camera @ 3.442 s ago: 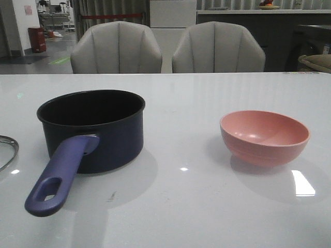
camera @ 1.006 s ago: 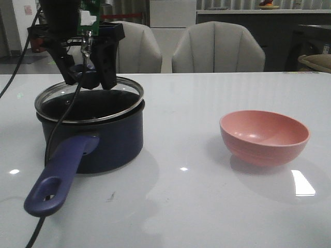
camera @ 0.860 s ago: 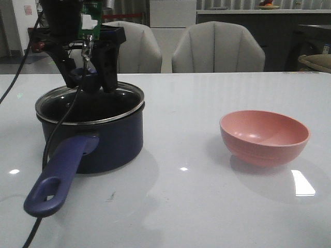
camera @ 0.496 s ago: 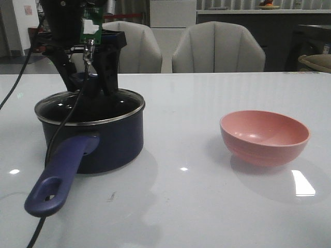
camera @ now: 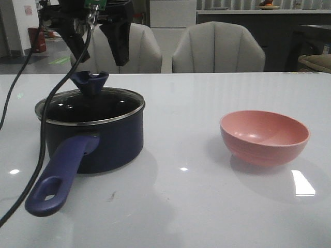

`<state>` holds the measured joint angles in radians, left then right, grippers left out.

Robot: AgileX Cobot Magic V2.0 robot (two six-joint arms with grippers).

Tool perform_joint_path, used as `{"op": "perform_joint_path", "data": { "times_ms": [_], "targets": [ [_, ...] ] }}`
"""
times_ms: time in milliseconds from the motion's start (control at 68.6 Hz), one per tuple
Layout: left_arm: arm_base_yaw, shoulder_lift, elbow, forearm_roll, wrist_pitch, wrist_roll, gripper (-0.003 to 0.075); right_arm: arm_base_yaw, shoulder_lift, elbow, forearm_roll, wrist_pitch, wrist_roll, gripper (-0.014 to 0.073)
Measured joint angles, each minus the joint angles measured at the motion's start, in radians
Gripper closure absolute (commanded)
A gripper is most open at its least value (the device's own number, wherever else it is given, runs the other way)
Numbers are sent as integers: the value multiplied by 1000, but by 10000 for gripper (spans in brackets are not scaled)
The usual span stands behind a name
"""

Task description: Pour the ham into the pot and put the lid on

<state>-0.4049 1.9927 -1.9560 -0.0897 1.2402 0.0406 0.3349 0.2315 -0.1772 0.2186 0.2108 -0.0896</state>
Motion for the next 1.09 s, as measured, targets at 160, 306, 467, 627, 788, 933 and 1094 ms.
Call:
{"op": "perform_joint_path", "data": {
  "times_ms": [160,306,467,627,788,933,1094],
  "targets": [
    [7,-87,36,13,2,16,116,0,0,0,0,0,0,424],
    [31,-234,168,16,-12,33,116,0,0,0,0,0,0,424],
    [66,-461,426,18,-132,38,116,0,0,0,0,0,0,424],
    [78,-692,663,22,-268,38,116,0,0,0,0,0,0,424],
    [78,-936,919,22,-393,39,117,0,0,0,0,0,0,424],
    [78,-1144,1119,20,-542,39,117,0,0,0,0,0,0,424],
    [79,-1398,1342,-7,-700,39,118,0,0,0,0,0,0,424]
  ]
}}
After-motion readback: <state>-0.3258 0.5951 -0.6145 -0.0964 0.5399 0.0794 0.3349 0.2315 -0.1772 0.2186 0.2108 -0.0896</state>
